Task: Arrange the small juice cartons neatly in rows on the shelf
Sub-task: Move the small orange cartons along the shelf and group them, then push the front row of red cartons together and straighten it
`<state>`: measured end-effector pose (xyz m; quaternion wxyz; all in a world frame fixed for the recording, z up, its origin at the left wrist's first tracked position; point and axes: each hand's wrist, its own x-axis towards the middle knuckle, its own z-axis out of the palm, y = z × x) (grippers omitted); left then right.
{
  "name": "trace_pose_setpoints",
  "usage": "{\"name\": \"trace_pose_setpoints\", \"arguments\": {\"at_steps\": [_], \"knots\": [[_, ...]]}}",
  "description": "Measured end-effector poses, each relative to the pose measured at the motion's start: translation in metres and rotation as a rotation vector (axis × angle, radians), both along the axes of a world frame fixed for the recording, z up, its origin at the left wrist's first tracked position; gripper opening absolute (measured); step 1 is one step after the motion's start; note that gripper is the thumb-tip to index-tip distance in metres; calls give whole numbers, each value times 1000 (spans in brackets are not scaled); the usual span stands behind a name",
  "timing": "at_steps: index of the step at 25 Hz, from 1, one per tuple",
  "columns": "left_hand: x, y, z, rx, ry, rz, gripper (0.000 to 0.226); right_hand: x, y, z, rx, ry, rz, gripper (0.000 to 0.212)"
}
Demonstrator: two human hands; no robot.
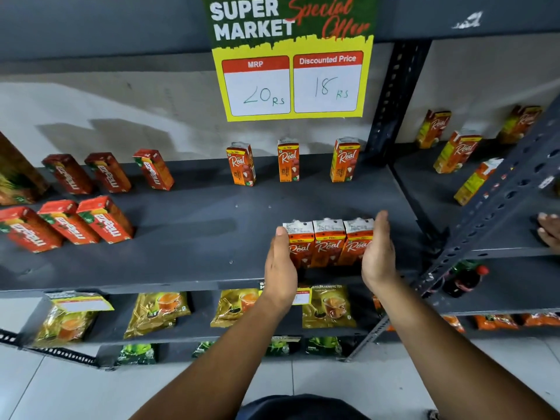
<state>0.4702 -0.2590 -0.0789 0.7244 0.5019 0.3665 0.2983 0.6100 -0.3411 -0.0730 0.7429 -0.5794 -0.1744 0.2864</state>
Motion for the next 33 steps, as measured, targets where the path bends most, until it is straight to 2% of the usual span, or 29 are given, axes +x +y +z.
{"name": "trace_pose_setpoints", "arguments": {"at_steps": [4, 6, 7, 9, 10, 13, 17, 19, 21, 23, 26, 28, 30, 33], "knots": [[-1, 0, 3, 7, 27, 3, 67, -11, -3, 16, 28, 15, -40, 37], [-2, -2, 6, 6, 29, -2, 62, -7, 0, 8, 13, -11, -31, 42], [-2, -3, 6, 11, 31, -2, 61, -6, 0, 5, -1, -23, -23, 55], [-2, -4, 6, 25, 40, -1, 59, -7, -2, 4, -28, -13, -1, 98], [-3, -3, 6, 27, 50, -5, 60, -8, -4, 3, -32, -10, 13, 107], [-8, -2, 6, 7, 12, -24, 60, -8, -7, 7, 37, -63, -9, 101], [-26, 4, 13, 5, -115, 44, 43, -8, -20, 19, 177, -196, -408, 83], [-53, 16, 13, 84, -111, 75, 54, -26, -34, 16, 219, -312, -521, 66], [-96, 31, 4, 198, -91, 188, 69, -69, -36, 4, 266, -417, -370, 51], [-143, 48, -5, 284, -89, 315, 74, -118, -20, -2, 282, -447, -87, 49], [-235, 105, -15, 244, -54, 630, 76, -183, 51, 10, 255, -519, 192, 50], [-295, 164, -6, 242, 33, 848, 79, -215, 116, 23, 223, -455, 256, 48], [-339, 225, 9, 178, -6, 993, 81, -245, 186, 35, 116, -330, 275, 60], [-353, 290, 30, 144, -91, 952, 52, -273, 274, 34, 7, -157, 255, 60]]}}
